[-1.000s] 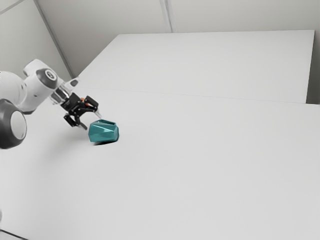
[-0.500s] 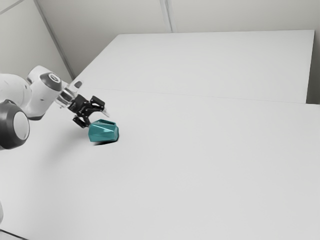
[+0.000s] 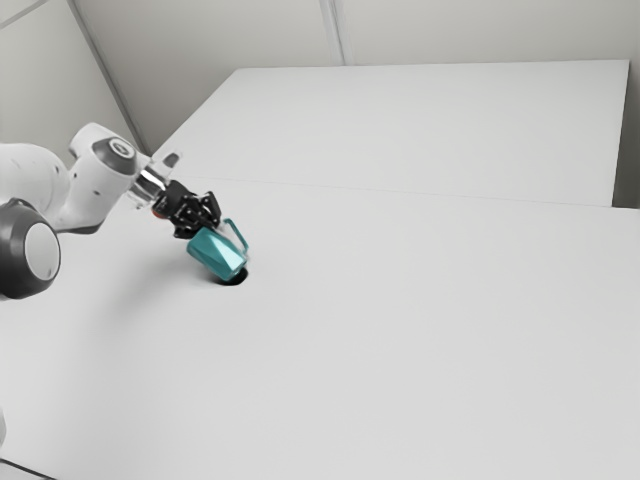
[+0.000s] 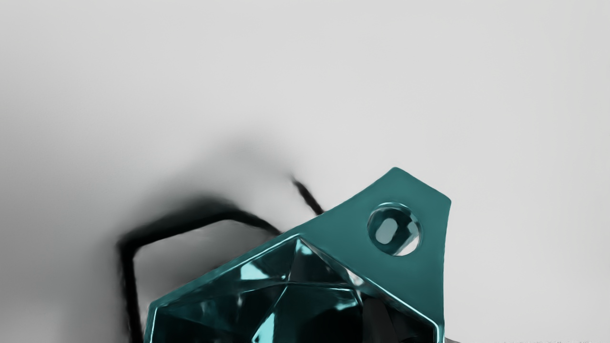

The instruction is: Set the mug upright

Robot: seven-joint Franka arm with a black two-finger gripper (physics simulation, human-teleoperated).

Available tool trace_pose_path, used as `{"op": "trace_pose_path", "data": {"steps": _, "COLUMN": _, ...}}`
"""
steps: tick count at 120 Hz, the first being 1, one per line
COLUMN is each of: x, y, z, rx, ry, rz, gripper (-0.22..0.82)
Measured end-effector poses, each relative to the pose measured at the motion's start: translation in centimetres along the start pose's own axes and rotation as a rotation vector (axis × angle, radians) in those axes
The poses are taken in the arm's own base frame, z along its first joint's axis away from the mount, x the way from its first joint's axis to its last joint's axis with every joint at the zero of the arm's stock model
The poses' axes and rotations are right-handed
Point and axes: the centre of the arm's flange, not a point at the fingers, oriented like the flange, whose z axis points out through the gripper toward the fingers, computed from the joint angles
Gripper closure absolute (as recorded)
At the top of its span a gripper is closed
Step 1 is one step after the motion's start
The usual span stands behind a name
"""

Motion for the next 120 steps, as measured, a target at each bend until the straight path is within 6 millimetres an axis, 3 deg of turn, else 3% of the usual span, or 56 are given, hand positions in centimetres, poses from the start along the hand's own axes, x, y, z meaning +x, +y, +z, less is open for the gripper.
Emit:
{"op": "trace_pose_path", "data": {"steps": 40, "x": -0.8, "y": 3.7, "z": -0.3, "rx": 0.021, "ry": -0.002, "rz": 0.055, "gripper": 0.78}}
{"op": "trace_pose_path", "data": {"steps": 56, "x": -2.0, "y": 7.8, "z": -1.0, "rx": 0.098, "ry": -0.009, "rz": 0.125, "gripper": 0.79}}
{"op": "trace_pose_path", "data": {"steps": 67, "x": -4.3, "y": 12.0, "z": -0.8, "rx": 0.208, "ry": -0.029, "rz": 0.207, "gripper": 0.79}}
{"op": "trace_pose_path", "data": {"steps": 82, "x": -8.9, "y": 15.5, "z": 1.1, "rx": 0.4, "ry": -0.048, "rz": 0.293, "gripper": 0.79}}
{"op": "trace_pose_path", "data": {"steps": 96, "x": -12.5, "y": 16.9, "z": 2.6, "rx": 0.545, "ry": -0.004, "rz": 0.352, "gripper": 0.79}}
{"op": "trace_pose_path", "data": {"steps": 120, "x": -13.9, "y": 16.9, "z": 3.3, "rx": 0.63, "ry": 0.103, "rz": 0.351, "gripper": 0.79}}
